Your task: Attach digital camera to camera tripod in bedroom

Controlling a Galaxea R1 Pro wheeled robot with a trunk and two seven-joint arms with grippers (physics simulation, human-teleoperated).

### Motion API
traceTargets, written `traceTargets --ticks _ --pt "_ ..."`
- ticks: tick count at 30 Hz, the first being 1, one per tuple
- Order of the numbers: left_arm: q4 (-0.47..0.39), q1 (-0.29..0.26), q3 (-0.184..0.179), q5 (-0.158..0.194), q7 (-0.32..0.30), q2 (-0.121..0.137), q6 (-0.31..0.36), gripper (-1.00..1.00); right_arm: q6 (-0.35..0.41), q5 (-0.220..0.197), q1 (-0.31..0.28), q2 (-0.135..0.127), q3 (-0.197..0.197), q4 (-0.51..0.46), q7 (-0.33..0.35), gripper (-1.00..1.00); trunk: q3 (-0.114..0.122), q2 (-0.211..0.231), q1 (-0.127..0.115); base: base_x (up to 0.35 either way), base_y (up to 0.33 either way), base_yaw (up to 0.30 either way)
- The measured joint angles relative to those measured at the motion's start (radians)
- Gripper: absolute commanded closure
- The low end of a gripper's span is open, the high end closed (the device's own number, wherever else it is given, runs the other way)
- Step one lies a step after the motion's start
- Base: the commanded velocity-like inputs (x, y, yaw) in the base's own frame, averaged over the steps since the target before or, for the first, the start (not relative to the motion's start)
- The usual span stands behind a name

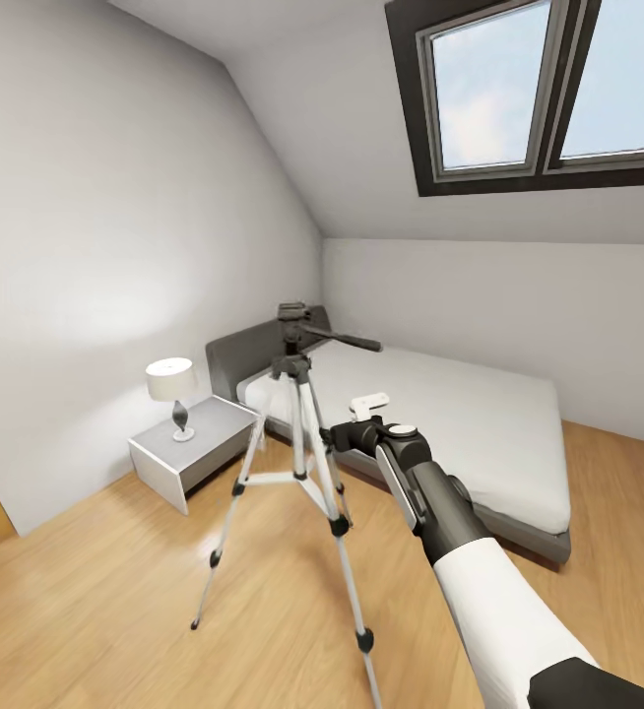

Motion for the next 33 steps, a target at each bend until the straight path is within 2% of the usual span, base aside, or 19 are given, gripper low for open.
traceTargets --ticks 11,33 --pt "0.0 0.0 -0.001 0.0 0.0 -0.001 0.0 -1.0 0.0 0.001 0.0 0.0 0.0 0.0 0.001 -1.0 0.0 0.0 0.0 -0.098 0.0 0.0" --pt "0.0 0.0 0.003 0.0 0.0 -0.001 0.0 -1.0 0.002 0.009 0.0 0.0 0.0 0.0 -0.006 -1.0 0.0 0.0 0.001 -0.321 0.0 0.0"
